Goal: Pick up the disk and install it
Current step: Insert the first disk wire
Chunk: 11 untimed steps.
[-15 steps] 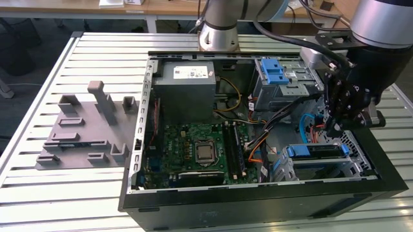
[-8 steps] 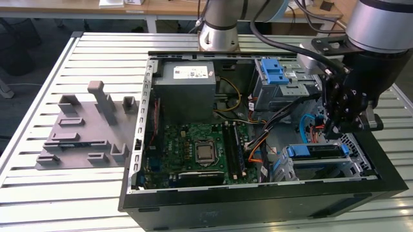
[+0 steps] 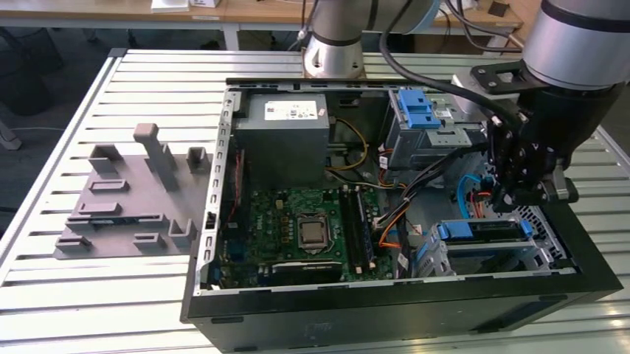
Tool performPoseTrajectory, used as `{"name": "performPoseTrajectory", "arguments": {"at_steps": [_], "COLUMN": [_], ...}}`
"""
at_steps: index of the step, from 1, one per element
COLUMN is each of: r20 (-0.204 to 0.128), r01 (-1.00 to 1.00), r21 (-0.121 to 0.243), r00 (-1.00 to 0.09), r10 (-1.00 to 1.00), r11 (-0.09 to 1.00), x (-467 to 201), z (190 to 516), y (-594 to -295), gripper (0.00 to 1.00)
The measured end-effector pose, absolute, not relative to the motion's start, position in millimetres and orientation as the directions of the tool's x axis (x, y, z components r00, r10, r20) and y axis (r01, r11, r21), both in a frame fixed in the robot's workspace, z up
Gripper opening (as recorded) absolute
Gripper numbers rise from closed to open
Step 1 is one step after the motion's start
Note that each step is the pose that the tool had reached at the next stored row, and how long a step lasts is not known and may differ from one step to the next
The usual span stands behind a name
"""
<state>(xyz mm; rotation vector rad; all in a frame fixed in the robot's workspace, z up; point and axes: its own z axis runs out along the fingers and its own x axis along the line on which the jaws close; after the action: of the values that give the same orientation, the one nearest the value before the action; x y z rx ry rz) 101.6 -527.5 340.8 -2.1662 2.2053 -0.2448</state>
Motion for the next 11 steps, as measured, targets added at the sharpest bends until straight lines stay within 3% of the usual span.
{"name": "performPoseTrajectory", "arguments": {"at_steps": [11], "r20": [0.076], "r01": [-0.989], "r21": [-0.150], "r00": [-0.010], "r10": [-0.997], "r11": [-0.001], "x": [97.8], "z": [340.3], "y": [-537.6], "gripper": [0.16]}}
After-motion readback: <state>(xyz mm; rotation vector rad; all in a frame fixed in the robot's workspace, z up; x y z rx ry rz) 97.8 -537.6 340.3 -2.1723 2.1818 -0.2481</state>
